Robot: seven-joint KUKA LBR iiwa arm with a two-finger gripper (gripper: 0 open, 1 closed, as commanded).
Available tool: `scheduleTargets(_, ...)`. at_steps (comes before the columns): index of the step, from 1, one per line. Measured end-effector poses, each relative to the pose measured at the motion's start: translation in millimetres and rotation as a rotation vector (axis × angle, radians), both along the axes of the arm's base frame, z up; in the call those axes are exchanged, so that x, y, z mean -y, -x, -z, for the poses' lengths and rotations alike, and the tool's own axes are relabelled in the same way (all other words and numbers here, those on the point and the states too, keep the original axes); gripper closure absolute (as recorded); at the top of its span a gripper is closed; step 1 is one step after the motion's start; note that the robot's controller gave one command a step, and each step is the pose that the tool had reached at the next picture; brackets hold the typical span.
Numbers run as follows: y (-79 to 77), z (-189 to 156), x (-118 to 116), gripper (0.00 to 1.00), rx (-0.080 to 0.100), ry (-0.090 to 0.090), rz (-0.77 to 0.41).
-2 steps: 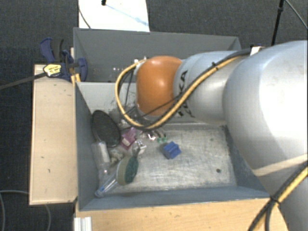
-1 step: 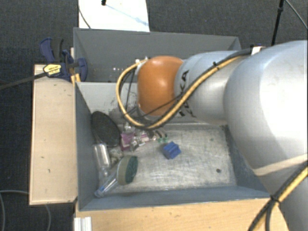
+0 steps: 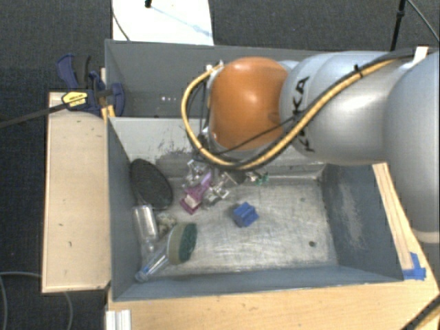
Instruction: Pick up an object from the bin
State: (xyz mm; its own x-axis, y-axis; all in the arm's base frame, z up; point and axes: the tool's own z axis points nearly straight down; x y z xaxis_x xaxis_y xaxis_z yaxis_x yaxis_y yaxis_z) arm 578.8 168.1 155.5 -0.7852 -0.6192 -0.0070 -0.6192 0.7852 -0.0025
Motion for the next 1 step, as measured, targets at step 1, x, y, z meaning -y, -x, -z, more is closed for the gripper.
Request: scheduleTargets(1,3.4,-139.0,-3.2,1.0,0.004,-0.001,-0.01)
